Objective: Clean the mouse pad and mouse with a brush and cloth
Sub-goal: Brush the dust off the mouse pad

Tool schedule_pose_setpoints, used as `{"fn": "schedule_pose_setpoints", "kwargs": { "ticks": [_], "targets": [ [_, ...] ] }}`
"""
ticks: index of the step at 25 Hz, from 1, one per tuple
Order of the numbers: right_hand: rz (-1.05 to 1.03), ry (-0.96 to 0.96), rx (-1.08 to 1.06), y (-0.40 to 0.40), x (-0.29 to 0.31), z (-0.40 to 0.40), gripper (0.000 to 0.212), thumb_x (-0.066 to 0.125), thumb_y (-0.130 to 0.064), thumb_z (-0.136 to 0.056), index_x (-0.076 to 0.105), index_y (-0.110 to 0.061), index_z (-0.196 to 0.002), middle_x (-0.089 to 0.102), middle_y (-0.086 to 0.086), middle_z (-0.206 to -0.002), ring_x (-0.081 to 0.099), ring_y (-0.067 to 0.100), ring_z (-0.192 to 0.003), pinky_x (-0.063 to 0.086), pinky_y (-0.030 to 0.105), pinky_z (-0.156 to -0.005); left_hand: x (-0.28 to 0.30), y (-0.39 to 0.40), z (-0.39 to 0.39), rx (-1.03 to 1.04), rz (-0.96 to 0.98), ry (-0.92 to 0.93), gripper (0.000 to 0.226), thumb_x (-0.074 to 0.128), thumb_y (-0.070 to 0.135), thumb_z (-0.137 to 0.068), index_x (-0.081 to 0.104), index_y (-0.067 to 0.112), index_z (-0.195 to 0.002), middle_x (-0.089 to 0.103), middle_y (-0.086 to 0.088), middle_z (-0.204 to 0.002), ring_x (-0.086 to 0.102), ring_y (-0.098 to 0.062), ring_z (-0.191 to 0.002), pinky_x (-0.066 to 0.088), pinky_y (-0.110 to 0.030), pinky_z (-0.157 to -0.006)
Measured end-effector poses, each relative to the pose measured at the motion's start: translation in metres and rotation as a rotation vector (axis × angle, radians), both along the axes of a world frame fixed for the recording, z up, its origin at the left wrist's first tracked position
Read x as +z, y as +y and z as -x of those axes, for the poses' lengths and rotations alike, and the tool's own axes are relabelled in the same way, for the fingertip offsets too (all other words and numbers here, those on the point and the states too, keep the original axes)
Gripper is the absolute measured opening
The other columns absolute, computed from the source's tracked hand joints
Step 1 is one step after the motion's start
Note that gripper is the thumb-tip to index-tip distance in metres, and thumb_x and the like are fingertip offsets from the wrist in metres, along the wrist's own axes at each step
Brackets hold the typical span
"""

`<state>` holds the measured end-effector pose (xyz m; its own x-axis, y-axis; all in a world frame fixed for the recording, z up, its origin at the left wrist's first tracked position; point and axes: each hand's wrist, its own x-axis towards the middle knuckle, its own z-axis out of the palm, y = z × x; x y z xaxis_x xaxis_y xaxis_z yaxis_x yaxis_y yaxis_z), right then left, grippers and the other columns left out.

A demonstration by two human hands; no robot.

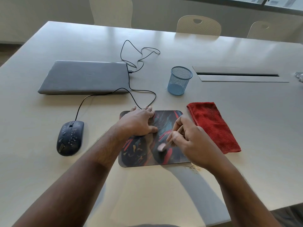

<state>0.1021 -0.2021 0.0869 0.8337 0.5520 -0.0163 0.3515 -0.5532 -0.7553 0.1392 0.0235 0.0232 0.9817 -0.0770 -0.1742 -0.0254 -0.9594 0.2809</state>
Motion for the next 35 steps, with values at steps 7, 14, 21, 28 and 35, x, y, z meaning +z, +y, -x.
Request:
{"fn": "schedule_pose_setpoints", "kwargs": {
  "ticks": [7, 14, 21, 28, 35],
  "targets": [
    [0.079, 0.026, 0.138, -0.005, 0.009, 0.005, 0.018, 0.05, -0.015, -0.096, 0.047, -0.033, -0.095, 0.077, 0.001, -0.09, 0.071, 0.025, -0.073, 0.058, 0.058, -0.074, -0.001, 0.0, 0.0, 0.0, -0.005, 0.001, 0.086, 0.06, 0.06, -0.089, 0.026, 0.021, -0.158, 0.015, 0.004, -0.166, 0.015, -0.014, -0.152, 0.005, -0.042, -0.122],
    [-0.017, 0.011, 0.091, -0.026, 0.018, 0.003, 0.021, 0.048, -0.017, -0.09, 0.047, -0.038, -0.095, 0.078, 0.001, -0.089, 0.075, 0.024, -0.083, 0.061, 0.055, -0.081, -0.002, 0.001, -0.002, -0.012, -0.004, -0.001, 0.085, 0.06, 0.059, -0.089, 0.027, 0.02, -0.157, 0.016, 0.003, -0.166, 0.014, -0.012, -0.152, 0.005, -0.043, -0.123],
    [0.164, -0.029, 0.068, -0.038, 0.012, -0.006, 0.029, 0.049, -0.012, -0.088, 0.045, -0.041, -0.087, 0.076, 0.002, -0.082, 0.071, 0.023, -0.068, 0.058, 0.058, -0.071, 0.0, 0.001, 0.0, -0.014, -0.003, 0.004, 0.085, 0.06, 0.057, -0.09, 0.026, 0.02, -0.158, 0.015, 0.003, -0.166, 0.013, -0.012, -0.152, 0.005, -0.043, -0.123],
    [-0.086, -0.007, 0.007, -0.053, 0.007, -0.008, 0.019, 0.052, -0.006, -0.101, 0.053, -0.024, -0.097, 0.08, -0.003, -0.097, 0.078, 0.014, -0.088, 0.063, 0.027, -0.08, 0.0, 0.001, -0.002, -0.01, -0.011, 0.013, 0.085, 0.061, 0.058, -0.089, 0.027, 0.021, -0.158, 0.015, 0.003, -0.166, 0.015, -0.014, -0.152, 0.008, -0.045, -0.123],
    [0.083, -0.063, -0.104, -0.073, 0.016, -0.015, 0.033, 0.054, -0.014, -0.104, 0.049, -0.042, -0.088, 0.079, -0.008, -0.086, 0.077, 0.012, -0.076, 0.066, 0.045, -0.075, 0.001, 0.0, -0.001, -0.004, -0.01, 0.015, 0.085, 0.061, 0.059, -0.089, 0.026, 0.022, -0.158, 0.015, 0.004, -0.166, 0.015, -0.014, -0.152, 0.008, -0.045, -0.123]
  ]
}}
